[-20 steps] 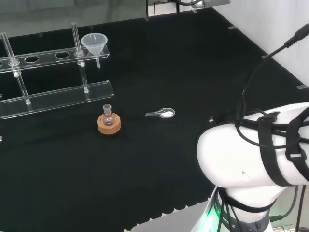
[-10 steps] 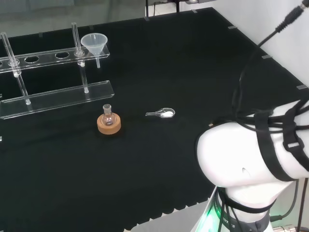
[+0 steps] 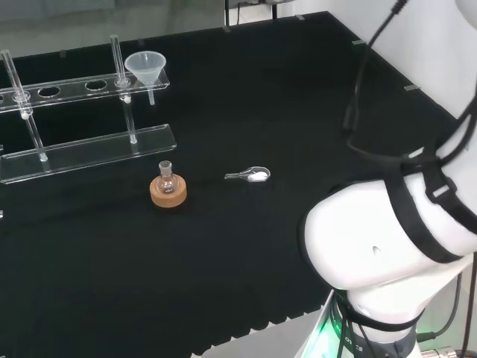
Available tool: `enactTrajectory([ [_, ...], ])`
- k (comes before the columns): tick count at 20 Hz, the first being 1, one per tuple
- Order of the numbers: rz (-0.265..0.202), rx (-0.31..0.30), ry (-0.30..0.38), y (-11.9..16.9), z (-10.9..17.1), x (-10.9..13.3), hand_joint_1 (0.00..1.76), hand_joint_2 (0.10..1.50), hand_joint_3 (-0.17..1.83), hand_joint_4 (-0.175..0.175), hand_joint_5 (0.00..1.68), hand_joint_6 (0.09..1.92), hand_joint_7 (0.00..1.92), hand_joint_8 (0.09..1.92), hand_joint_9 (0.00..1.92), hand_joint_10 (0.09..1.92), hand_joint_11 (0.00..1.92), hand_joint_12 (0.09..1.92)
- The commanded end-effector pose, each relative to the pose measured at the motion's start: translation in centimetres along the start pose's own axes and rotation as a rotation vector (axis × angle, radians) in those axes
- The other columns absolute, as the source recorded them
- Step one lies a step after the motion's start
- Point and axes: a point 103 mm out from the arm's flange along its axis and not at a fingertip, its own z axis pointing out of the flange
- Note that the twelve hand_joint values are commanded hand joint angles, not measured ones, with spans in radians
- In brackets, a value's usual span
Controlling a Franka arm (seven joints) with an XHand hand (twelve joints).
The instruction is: Pick up the funnel from the transparent funnel stand.
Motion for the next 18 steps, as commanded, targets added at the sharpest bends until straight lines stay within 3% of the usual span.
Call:
enactTrajectory([
  [1, -0.055, -0.028, -0.017, 5.6, 0.7, 4.3, 0.28, 0.61, 0.12, 0.05, 0.0, 0.09, 0.0, 0.09, 0.0, 0.09, 0.0, 0.09],
  [11, -0.081, 0.017, 0.047, 11.7, 3.3, 12.1, 0.3, 0.61, 0.1, 0.035, 0.0, 0.09, 0.0, 0.09, 0.0, 0.09, 0.0, 0.09],
  [18, -0.065, 0.116, 0.048, 14.3, 7.1, 11.8, 0.31, 0.59, 0.09, 0.034, 0.0, 0.09, 0.0, 0.09, 0.0, 0.09, 0.0, 0.09],
])
